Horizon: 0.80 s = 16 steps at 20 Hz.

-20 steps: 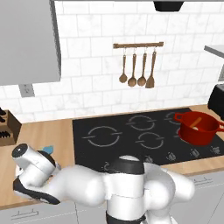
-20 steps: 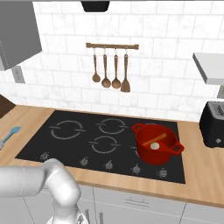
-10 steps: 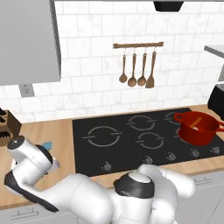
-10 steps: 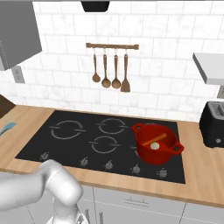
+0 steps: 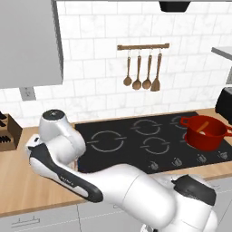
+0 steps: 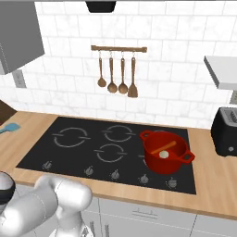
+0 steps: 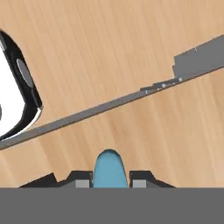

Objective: Put the carrot and garlic in the pot. Retrieve the spatula and lightly stir the vegetables in the pot.

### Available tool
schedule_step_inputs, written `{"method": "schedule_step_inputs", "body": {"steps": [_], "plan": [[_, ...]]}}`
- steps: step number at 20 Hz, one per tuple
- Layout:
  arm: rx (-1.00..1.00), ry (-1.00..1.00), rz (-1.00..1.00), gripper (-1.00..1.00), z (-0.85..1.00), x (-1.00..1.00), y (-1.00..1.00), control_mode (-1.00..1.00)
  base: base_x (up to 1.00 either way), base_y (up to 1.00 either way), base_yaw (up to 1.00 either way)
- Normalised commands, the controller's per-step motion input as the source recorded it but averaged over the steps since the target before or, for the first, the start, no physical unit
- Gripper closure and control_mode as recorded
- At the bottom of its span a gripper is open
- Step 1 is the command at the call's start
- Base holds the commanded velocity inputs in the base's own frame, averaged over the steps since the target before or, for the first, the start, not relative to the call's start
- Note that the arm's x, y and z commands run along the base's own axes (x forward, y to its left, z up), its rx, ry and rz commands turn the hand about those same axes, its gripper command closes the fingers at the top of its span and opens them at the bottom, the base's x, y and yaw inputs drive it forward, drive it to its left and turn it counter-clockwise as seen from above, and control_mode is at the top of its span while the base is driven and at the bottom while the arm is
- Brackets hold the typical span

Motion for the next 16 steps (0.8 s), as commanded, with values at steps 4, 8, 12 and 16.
{"method": "schedule_step_inputs", "body": {"steps": [4,8,12,16], "plan": [[0.4,0.24,-0.37,1.0,1.0,-0.33,-0.7,-1.0,0.0,0.0,0.0],[0.38,0.26,-0.45,1.0,1.0,-0.12,-0.78,-1.0,0.0,0.0,0.0],[0.31,0.19,-0.55,1.0,0.92,-0.04,-0.87,-1.0,0.0,0.0,0.0],[0.24,0.16,-0.59,1.0,0.65,-0.1,-0.8,-1.0,0.0,0.0,0.0]]}}
